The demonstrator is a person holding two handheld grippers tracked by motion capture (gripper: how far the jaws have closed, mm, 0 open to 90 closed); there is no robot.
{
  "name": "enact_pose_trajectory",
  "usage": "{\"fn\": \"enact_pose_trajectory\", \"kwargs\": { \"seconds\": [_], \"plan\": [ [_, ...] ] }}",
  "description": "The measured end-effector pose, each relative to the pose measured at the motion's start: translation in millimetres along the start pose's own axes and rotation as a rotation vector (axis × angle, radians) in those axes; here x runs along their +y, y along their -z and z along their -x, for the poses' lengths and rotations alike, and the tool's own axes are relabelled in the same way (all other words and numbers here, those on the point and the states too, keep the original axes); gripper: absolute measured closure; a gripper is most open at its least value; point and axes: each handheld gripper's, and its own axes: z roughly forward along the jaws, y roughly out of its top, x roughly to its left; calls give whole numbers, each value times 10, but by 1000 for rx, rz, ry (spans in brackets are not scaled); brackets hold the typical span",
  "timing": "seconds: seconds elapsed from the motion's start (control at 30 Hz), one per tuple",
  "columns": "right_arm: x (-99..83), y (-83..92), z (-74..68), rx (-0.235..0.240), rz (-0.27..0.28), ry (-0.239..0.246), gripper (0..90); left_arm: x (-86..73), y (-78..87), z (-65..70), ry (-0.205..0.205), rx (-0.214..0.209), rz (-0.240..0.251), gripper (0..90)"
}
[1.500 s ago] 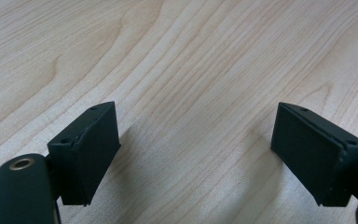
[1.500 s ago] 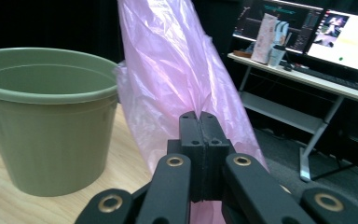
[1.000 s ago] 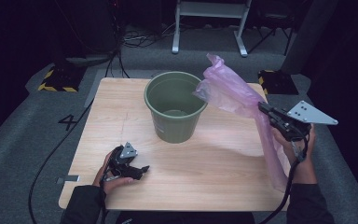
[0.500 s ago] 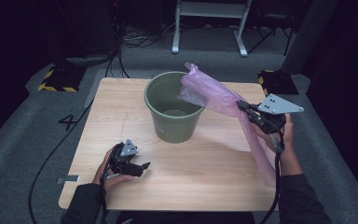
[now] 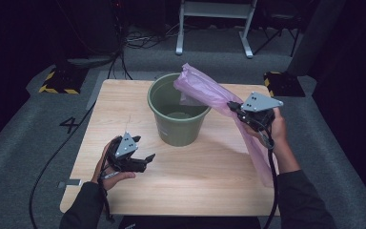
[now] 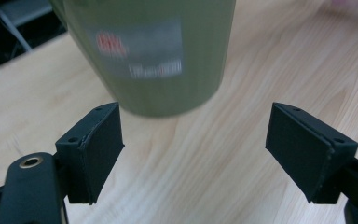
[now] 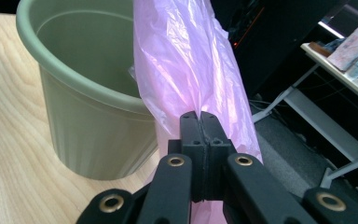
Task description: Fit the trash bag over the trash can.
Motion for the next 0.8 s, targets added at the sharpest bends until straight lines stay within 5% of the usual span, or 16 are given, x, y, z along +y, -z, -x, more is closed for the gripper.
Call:
{"fn": "enact_pose_trajectory", "kwargs": {
  "seconds": [0.27, 0.43, 0.8],
  "plan": [
    [98, -124, -51, 39, -37, 51, 900, 440, 131, 123, -77, -4, 106, 187],
    [138, -183, -99, 60, -50, 72, 900, 619, 98, 219, -124, -9, 132, 194],
    [164, -234, -141, 86, -53, 95, 900, 972, -5, 87, -115, -1, 171, 230]
  ]
}}
